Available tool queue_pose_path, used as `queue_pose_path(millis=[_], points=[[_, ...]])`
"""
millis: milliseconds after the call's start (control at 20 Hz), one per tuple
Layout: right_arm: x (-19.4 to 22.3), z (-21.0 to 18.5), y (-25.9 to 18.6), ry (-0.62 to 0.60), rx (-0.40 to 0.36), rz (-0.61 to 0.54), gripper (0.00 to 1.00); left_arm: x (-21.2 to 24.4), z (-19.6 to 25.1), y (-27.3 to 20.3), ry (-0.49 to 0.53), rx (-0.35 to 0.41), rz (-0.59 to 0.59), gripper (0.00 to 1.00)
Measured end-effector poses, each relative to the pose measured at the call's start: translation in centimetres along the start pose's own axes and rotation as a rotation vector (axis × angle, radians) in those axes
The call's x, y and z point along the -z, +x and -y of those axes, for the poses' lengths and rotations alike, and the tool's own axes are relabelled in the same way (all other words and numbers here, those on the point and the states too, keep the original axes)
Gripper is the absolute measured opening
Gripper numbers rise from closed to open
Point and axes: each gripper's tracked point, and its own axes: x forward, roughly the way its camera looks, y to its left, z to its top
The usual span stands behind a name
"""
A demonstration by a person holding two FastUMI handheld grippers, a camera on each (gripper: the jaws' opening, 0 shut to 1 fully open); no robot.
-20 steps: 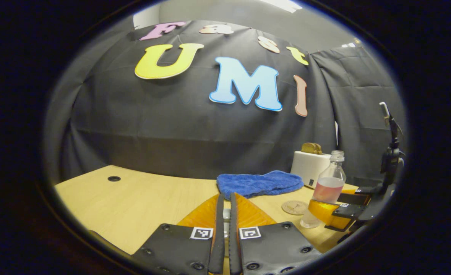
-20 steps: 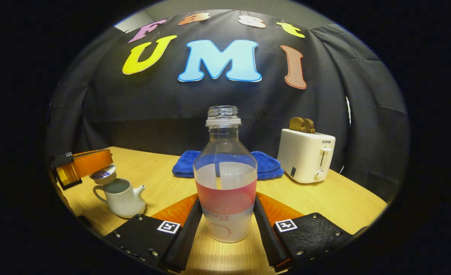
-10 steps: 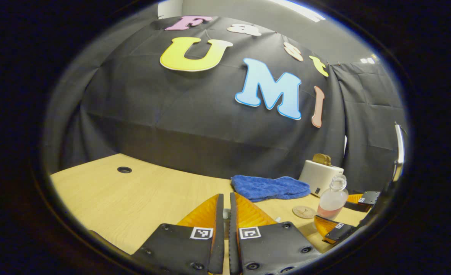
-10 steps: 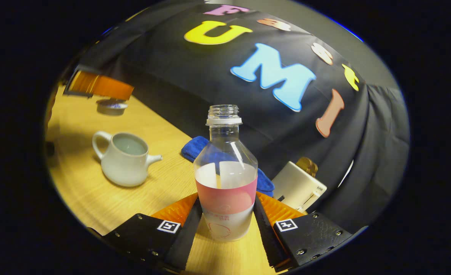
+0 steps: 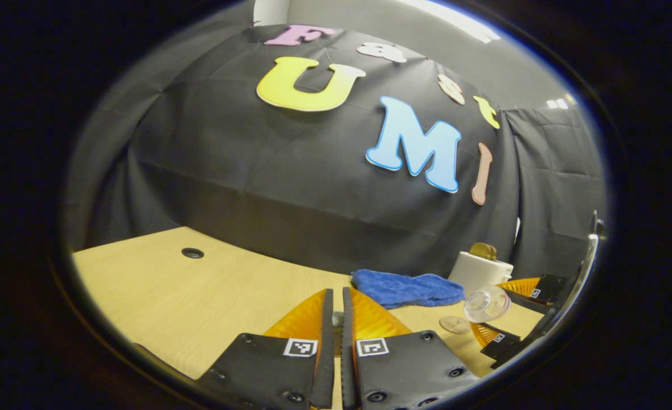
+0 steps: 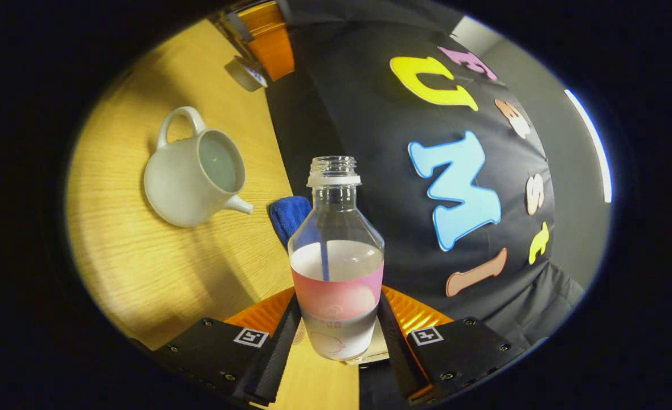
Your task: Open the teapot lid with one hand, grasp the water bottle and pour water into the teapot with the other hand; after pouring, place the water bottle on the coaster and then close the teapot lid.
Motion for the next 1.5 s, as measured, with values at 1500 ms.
queue_pose_path(millis=[1500], points=[[-6.5, 2.4, -1.8, -0.813, 0.178, 0.200, 0.72, 0.1, -2.0, 0.1, -0.044, -0.029, -0.011, 0.12]])
